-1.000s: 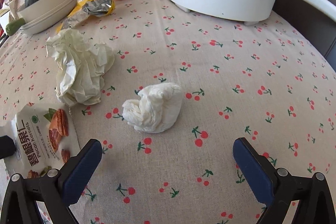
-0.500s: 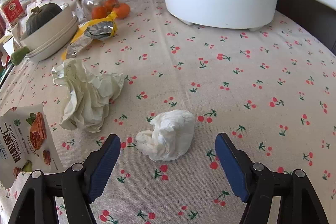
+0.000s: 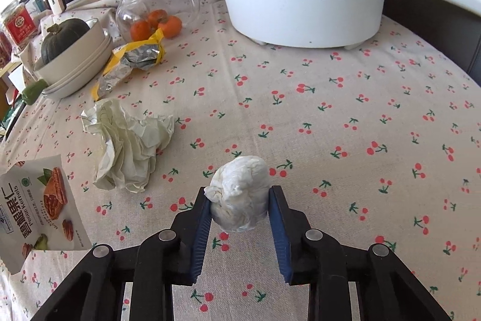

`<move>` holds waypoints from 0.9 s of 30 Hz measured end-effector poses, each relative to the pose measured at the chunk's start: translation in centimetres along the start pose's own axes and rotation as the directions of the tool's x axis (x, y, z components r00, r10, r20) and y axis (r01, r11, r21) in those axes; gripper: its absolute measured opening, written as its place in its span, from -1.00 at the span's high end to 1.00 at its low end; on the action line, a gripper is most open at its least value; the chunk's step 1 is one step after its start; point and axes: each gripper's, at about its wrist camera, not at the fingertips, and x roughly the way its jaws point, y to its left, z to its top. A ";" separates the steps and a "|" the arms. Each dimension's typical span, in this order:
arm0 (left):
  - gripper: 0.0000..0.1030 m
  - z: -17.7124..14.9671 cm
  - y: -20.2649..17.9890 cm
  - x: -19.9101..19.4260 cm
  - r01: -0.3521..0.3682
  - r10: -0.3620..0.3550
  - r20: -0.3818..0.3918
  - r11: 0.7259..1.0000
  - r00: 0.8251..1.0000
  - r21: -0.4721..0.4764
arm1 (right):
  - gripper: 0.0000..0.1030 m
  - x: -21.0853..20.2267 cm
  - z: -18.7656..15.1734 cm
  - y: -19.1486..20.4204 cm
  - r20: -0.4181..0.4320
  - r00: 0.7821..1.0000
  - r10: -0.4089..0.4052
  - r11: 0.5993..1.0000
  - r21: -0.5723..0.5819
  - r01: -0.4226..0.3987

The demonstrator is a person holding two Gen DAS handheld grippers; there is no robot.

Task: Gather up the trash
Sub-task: 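Carry the snack packet over the white bin with the left gripper while the right carries the tissue ball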

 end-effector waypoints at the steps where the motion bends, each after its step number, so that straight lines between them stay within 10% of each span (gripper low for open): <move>1: 0.99 -0.1 -0.4 -0.1 0.004 -0.004 0.002 1.000 1.000 0.006 | 0.34 -0.5 0.0 -0.2 0.004 1.000 -0.002 1.000 -0.001 0.002; 27: 0.99 -4.0 -10.0 -2.8 0.195 -0.190 -0.052 0.971 0.980 0.134 | 0.34 -15.4 -2.7 -7.6 0.017 0.991 -0.132 0.990 0.048 0.131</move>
